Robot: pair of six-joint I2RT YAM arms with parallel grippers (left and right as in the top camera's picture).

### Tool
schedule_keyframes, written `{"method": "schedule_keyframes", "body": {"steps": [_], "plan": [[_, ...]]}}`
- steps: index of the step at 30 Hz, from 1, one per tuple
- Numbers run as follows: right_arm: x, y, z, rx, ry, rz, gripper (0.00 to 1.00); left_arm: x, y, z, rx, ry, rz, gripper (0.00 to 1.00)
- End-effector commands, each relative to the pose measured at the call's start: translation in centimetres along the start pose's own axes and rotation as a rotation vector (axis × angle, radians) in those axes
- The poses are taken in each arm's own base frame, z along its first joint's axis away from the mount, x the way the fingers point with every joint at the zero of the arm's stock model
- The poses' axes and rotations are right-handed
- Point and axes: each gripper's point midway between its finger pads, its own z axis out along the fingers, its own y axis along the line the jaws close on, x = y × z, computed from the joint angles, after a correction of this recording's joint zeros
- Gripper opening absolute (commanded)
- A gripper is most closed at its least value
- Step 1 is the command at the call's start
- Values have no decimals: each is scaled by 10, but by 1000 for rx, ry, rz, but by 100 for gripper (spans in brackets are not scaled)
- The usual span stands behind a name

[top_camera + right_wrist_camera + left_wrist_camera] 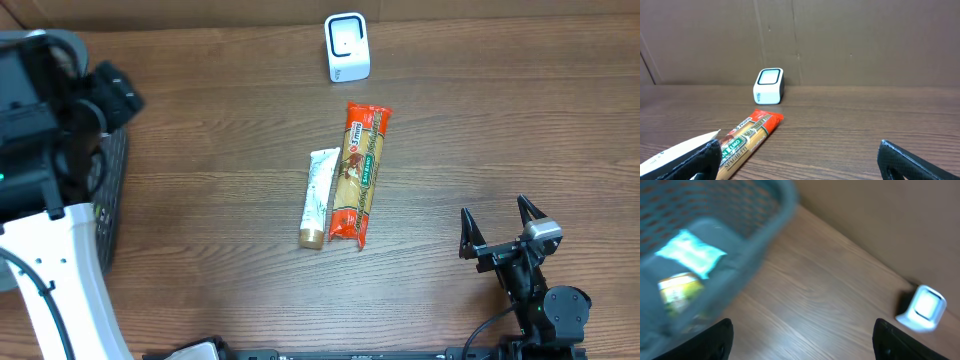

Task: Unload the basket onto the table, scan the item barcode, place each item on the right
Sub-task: 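Reach the left gripper into the basket and grasp the yellow Pokka drink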

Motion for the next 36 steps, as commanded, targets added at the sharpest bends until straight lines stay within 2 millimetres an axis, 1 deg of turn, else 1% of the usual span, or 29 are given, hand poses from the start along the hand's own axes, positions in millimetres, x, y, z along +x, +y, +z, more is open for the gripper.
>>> {"method": "schedule_keyframes", "body": {"steps": [1, 5, 7, 9, 12, 18, 21, 25, 29, 31, 34, 36], "plan": [[2, 1, 0, -3, -3, 1, 100, -14, 26, -3, -44, -29, -40, 80], [2, 1, 0, -3, -3, 1, 100, -25, 50, 3, -95, -45, -89, 83], [2, 1, 0, -3, -3, 1, 100, -27, 63, 15, -127, -33, -110, 84], [2, 1, 0, -3, -3, 1, 100, -26, 68, 24, -140, -13, -117, 84], [2, 1, 0, -3, -3, 1, 100, -20, 72, 45, -158, 36, -118, 84], [2, 1, 0, -3, -3, 1, 100, -3, 80, 84, -196, 141, -135, 82], [2, 1, 0, -3, -3, 1, 100, 0, 83, 94, -206, 159, -152, 82], [2, 1, 0, -3, -3, 1, 100, -9, 84, 92, -199, 126, -158, 81], [2, 1, 0, -3, -3, 1, 100, -22, 83, 81, -176, 84, -168, 82], [2, 1, 0, -3, -3, 1, 100, -29, 88, 75, -180, 62, -179, 83], [2, 1, 0, -3, -3, 1, 100, -38, 105, 70, -204, 31, -213, 87], [2, 1, 0, -3, -3, 1, 100, -42, 124, 68, -235, 15, -265, 88]]}}
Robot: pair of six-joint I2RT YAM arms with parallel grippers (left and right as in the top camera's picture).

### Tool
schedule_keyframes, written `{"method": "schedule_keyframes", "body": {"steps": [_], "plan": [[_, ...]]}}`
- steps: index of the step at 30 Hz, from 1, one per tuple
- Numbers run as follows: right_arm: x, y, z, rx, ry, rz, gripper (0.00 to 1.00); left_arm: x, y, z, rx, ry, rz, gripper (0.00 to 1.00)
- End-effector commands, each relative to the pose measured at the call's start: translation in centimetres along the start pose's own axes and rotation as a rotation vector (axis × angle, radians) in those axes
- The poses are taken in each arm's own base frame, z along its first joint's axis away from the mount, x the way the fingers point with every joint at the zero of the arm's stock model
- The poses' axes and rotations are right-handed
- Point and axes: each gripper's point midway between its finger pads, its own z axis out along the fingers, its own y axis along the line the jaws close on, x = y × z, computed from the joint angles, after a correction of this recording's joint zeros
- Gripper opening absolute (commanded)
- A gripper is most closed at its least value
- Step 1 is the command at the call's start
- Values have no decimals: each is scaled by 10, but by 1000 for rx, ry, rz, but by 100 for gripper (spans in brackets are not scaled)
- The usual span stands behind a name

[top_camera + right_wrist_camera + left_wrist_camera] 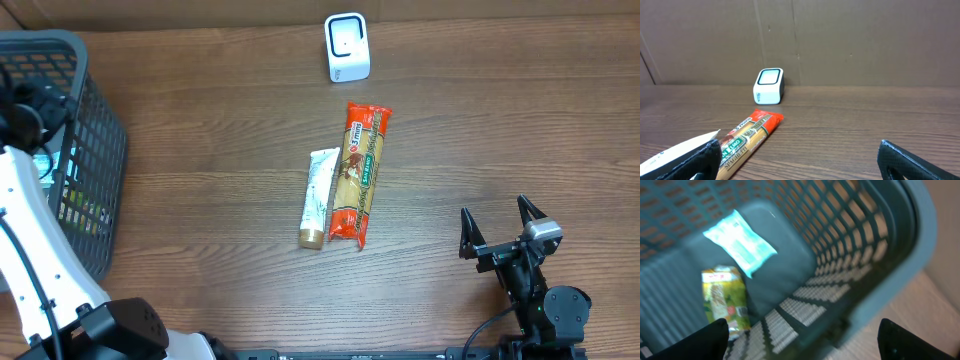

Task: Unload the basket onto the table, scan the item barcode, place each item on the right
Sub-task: 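Reach the left gripper into the basket and grasp the yellow Pokka drink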

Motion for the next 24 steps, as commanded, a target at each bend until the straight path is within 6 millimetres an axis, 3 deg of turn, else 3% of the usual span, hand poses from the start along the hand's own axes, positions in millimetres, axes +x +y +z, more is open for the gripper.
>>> {"method": "schedule_keyframes", "body": {"steps": [1, 8, 13, 24], "plan": [[2, 1, 0, -2, -3, 0, 100, -24, 27, -19, -19, -72, -102, 88], [2, 1, 0, -2, -3, 0, 100, -37, 77, -18, -77, -80, -172, 89], [2, 1, 0, -2, -3, 0, 100, -33, 88, -4, -122, -49, -144, 89], [2, 1, 0, -2, -3, 0, 100, -5, 102, 49, -178, 125, -147, 88]]}}
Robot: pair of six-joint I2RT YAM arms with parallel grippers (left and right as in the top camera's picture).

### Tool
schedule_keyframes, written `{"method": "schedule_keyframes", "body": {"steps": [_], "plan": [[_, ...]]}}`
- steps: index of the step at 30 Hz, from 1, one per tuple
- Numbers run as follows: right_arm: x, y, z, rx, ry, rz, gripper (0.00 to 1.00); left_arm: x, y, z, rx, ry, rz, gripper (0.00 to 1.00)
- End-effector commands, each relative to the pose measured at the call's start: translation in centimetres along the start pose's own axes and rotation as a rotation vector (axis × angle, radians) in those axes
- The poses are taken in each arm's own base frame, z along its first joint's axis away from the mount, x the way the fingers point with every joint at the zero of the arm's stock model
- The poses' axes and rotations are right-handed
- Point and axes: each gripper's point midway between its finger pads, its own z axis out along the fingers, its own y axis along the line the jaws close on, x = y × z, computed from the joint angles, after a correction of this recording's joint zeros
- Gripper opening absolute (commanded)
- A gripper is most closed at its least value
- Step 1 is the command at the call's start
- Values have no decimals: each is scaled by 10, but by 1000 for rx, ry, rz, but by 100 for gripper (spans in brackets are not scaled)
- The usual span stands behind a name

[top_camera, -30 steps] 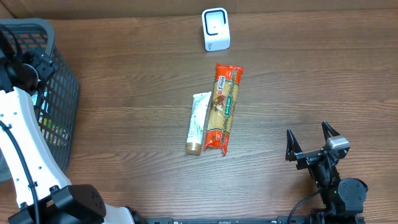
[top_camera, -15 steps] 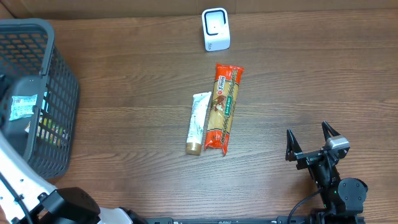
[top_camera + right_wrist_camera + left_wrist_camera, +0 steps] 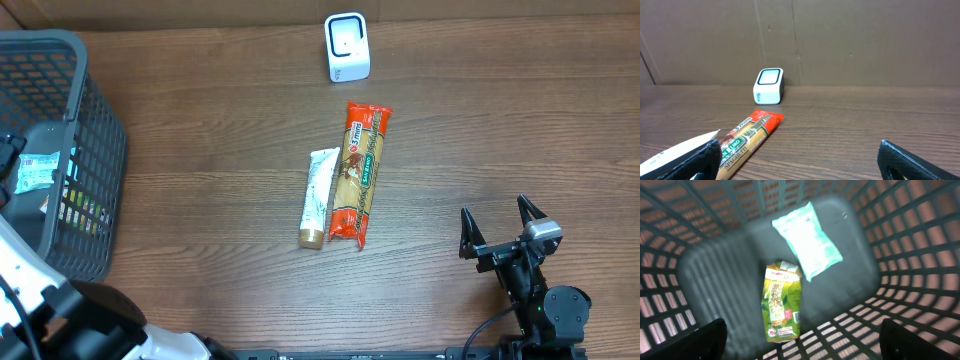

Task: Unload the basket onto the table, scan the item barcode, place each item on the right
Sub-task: 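Reach the left gripper into the basket and grasp the yellow Pokka drink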

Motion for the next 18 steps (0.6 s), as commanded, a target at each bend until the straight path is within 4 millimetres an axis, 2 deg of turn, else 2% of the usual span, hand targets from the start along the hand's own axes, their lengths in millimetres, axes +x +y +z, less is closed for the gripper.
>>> {"method": "schedule_keyframes", "body": {"steps": [1, 12, 18], "plan": [[2, 1, 0, -3, -3, 1, 100, 4, 1, 20, -22, 47, 29, 88], [2, 1, 0, -3, -3, 1, 100, 30, 14, 80, -104, 208, 42, 88], [2, 1, 0, -3, -3, 1, 100, 47, 21, 104, -140, 296, 44, 88]]}}
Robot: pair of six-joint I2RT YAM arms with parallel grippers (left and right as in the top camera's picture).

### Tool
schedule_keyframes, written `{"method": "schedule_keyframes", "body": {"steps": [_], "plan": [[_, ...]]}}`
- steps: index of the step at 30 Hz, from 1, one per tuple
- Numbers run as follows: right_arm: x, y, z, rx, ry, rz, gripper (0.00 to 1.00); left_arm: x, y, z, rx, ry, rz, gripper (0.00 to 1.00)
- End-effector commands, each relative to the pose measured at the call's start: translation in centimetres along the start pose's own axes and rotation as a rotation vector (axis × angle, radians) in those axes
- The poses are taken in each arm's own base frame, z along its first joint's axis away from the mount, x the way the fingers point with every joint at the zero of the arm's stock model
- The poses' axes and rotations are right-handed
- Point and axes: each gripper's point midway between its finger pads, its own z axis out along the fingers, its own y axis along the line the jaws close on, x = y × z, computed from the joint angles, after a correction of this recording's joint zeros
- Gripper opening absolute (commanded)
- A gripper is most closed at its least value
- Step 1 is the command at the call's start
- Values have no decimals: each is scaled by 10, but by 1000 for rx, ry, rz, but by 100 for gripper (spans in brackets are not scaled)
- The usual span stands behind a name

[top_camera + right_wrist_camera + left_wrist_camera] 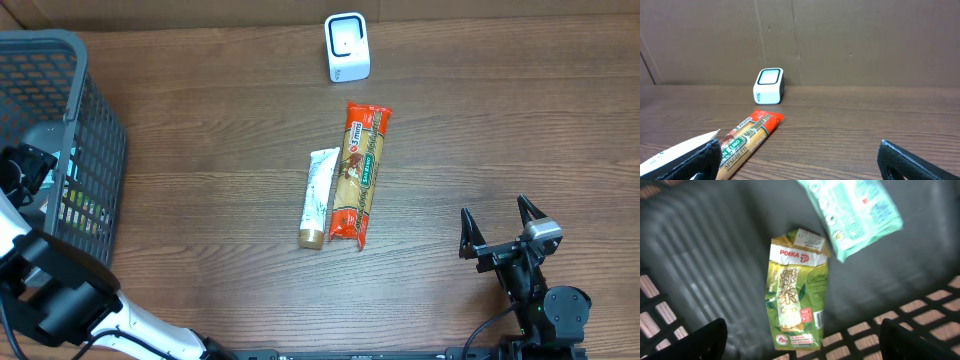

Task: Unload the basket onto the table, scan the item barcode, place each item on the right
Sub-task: 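Reach the left gripper into the basket and grasp the yellow Pokka drink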

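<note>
A green Pokka tea carton (797, 287) lies flat on the floor of the grey basket (95, 120), with a teal wipes pack (852, 212) beside it. My left gripper (801, 342) is open inside the basket, low over the carton's bottom end and not touching it. The white scanner (347, 47) stands at the table's far edge. An orange spaghetti pack (360, 175) and a white tube (318, 197) lie side by side mid-table. My right gripper (503, 235) rests open at the front right, facing the spaghetti pack (747, 137) and the scanner (769, 86).
The basket's lattice walls (920, 310) close in around my left gripper. A brown cardboard wall (850, 40) stands behind the scanner. The wooden table (500, 120) stretches between the basket and the right arm.
My left gripper is lower in the basket and closer to the green tea carton, which now fills more of the left wrist view. The right arm has not moved.
My left gripper was beside the basket's rim with the scanner in sight. Then it looked over the rim at the carton and the wipes pack. Then it was above the basket's floor, and now it is low over the carton, open throughout. The right arm stayed still.
</note>
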Motion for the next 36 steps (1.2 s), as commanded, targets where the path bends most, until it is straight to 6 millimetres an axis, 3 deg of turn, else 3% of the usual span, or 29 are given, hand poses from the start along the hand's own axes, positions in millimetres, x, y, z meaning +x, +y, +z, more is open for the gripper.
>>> {"method": "schedule_keyframes", "body": {"steps": [1, 14, 30, 32, 34, 36], "plan": [[2, 0, 0, -2, -3, 1, 100, 1, 2, 11, -23, 25, 19, 88], [2, 0, 0, -2, -3, 1, 100, 21, 8, 52, -39, 86, 20, 93], [2, 0, 0, -2, -3, 1, 100, 50, 13, 110, -20, 105, 37, 91], [2, 0, 0, -2, -3, 1, 100, 55, 15, 116, -23, 107, 37, 84], [2, 0, 0, -2, -3, 1, 100, 59, 18, 120, -32, 115, 37, 69], [2, 0, 0, -2, -3, 1, 100, 60, 19, 120, -36, 120, 37, 41]]}}
